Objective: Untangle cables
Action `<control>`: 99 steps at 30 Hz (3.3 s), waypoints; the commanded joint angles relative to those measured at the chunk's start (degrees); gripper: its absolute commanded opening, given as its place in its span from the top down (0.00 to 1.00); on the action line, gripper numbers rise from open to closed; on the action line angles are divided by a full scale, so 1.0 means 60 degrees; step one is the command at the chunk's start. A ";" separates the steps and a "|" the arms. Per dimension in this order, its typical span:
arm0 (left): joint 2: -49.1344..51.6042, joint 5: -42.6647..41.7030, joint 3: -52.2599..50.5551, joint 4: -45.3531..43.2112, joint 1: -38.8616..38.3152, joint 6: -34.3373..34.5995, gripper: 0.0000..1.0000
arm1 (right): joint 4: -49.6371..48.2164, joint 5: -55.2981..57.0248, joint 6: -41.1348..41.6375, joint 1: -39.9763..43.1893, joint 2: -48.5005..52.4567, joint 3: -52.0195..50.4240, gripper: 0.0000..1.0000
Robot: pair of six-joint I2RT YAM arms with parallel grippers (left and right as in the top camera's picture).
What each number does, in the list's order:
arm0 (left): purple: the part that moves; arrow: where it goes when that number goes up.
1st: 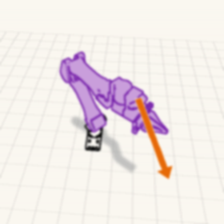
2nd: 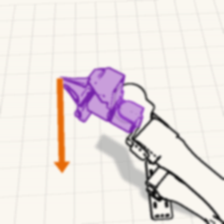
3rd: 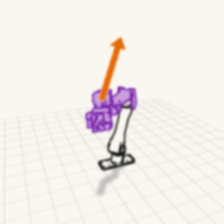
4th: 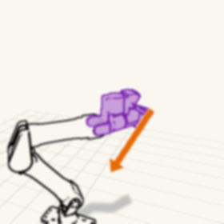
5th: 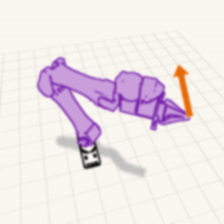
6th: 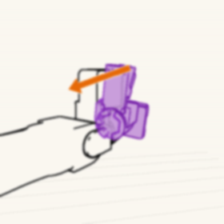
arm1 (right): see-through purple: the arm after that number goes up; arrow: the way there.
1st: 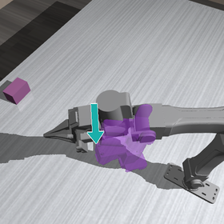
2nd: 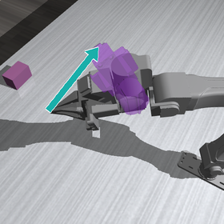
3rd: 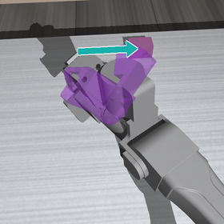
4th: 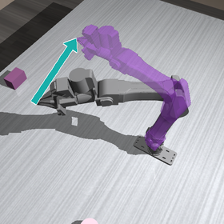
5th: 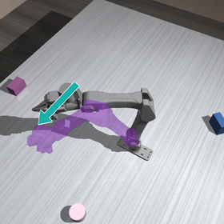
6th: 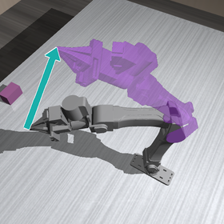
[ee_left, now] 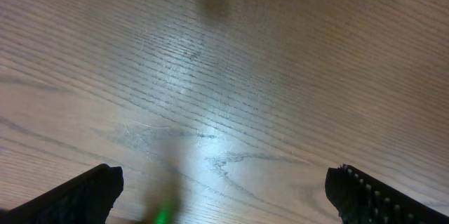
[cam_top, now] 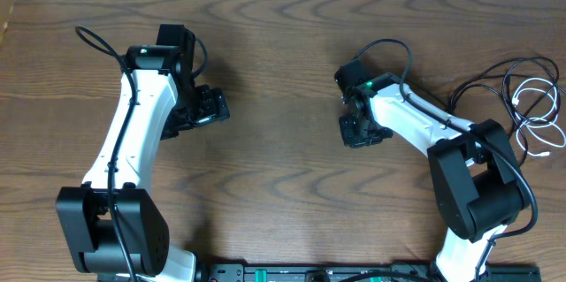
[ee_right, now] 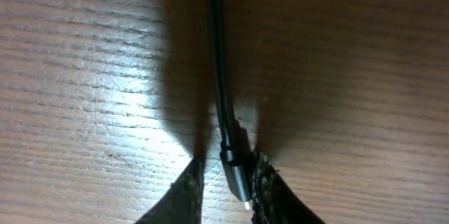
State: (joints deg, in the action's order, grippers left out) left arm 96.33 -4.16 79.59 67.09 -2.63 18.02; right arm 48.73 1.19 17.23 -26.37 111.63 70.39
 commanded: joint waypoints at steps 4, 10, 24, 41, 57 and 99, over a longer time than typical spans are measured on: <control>-0.0036 0.0025 0.0091 0.0055 0.0026 0.0015 0.02 | 0.0022 -0.0044 0.0025 -0.0015 0.0164 -0.0240 0.93; -0.0036 0.0025 0.0091 0.0055 0.0026 0.0015 0.02 | 0.0087 -0.0036 0.0022 -0.0004 0.0102 -0.0153 0.99; -0.0036 0.0025 0.0091 0.0055 0.0026 0.0015 0.02 | 0.1781 0.2965 -0.0029 0.4156 -0.2867 0.2470 0.99; -0.0036 0.0022 0.0091 0.0069 0.0026 0.0015 0.02 | 0.1129 0.0729 -0.0368 0.9799 -0.2805 0.3453 0.94; -0.0036 -0.0182 0.0091 -0.0787 -0.0401 -0.0372 0.02 | 0.1555 -0.3315 -0.2291 0.8779 -0.2025 0.3446 0.34; -1.0404 0.2419 -0.5712 -0.3719 -0.3461 0.0084 0.02 | -0.1257 -0.1472 -0.2623 0.4269 -1.0615 -0.3752 0.01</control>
State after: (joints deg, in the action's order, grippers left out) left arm 38.13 9.39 45.80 43.72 -23.35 19.07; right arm 40.66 -8.03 1.28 -0.36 49.91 48.51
